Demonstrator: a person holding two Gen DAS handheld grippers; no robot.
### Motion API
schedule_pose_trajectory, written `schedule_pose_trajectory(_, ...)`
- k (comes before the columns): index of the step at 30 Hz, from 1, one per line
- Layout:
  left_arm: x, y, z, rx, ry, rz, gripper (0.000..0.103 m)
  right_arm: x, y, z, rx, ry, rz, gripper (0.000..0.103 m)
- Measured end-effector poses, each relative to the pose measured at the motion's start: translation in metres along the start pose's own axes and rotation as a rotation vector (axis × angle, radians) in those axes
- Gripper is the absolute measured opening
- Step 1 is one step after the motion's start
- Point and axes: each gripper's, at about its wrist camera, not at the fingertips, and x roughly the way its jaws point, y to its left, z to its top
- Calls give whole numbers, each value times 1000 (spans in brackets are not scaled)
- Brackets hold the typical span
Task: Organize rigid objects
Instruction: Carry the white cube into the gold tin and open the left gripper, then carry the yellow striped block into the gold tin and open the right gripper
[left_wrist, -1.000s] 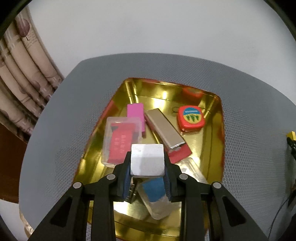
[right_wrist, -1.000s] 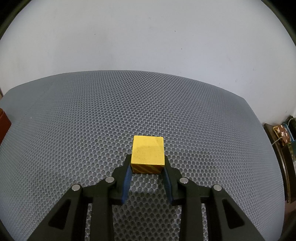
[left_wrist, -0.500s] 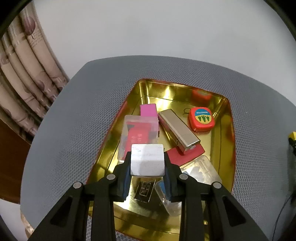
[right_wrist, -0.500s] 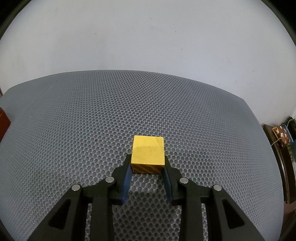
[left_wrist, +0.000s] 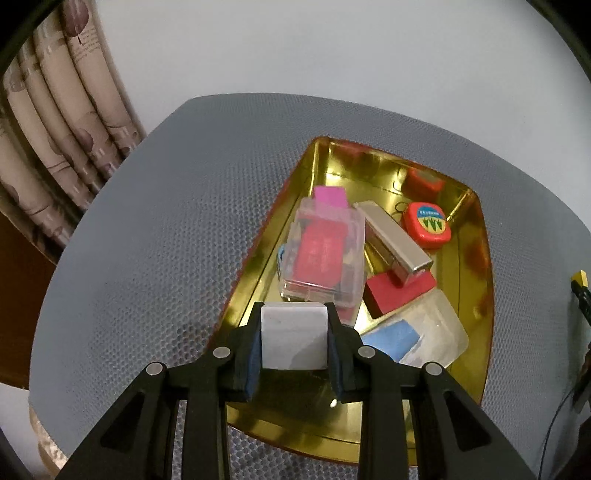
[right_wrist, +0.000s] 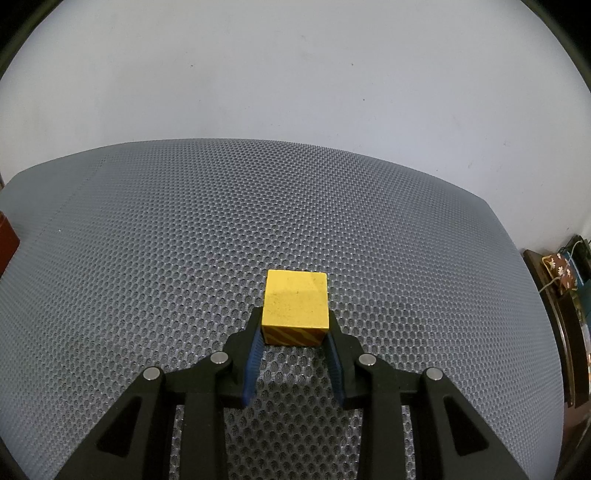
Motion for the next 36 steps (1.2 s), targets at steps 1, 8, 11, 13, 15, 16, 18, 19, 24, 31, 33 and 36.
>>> schedule_pose_trajectory(1, 1, -1, -2, 1, 2, -3, 27, -1, 1, 0, -1, 0, -1, 32)
schedule_pose_trajectory(8, 7, -4, -9, 5, 6, 27, 27, -4, 1, -1, -5, -1, -7, 32)
schedule_pose_trajectory(11, 9, -4, -8, -5, 10, 55, 27, -2, 3, -1, -8, -1, -10, 32)
schedule_pose_trajectory(13, 9, -1, -8, -15, 2, 65, 27, -1, 3, -1, -11, -1, -14, 32)
schedule_pose_trajectory(15, 8, 1, -9, -32, -2, 61, 27, 0, 3, -1, -11, -1, -14, 32)
schedule_pose_trajectory(16, 8, 3, -9, -42, -6, 60, 29, 0, 3, -2, -11, -1, -15, 32)
schedule_pose_trajectory(18, 9, 5, -8, -50, -7, 54, 29, -1, 4, -2, -15, -2, -19, 32)
schedule_pose_trajectory(19, 9, 5, -8, -53, -7, 53, 29, -1, 4, -2, -18, -3, -24, 32)
schedule_pose_trajectory(24, 1, 7, -8, -52, -42, 94, 37, 0, 6, 0, -40, -7, -48, 31)
schedule_pose_trajectory(31, -20, -1, -16, -34, -101, 134, 48, -14, 5, 10, -50, -5, -50, 30)
schedule_pose_trajectory(33, -28, -6, -18, -20, -120, 150, 49, -23, 11, 12, -60, -14, -45, 30)
schedule_pose_trajectory(36, -40, -12, -23, -13, -135, 152, 53, -37, 24, 17, -71, -24, -7, 30)
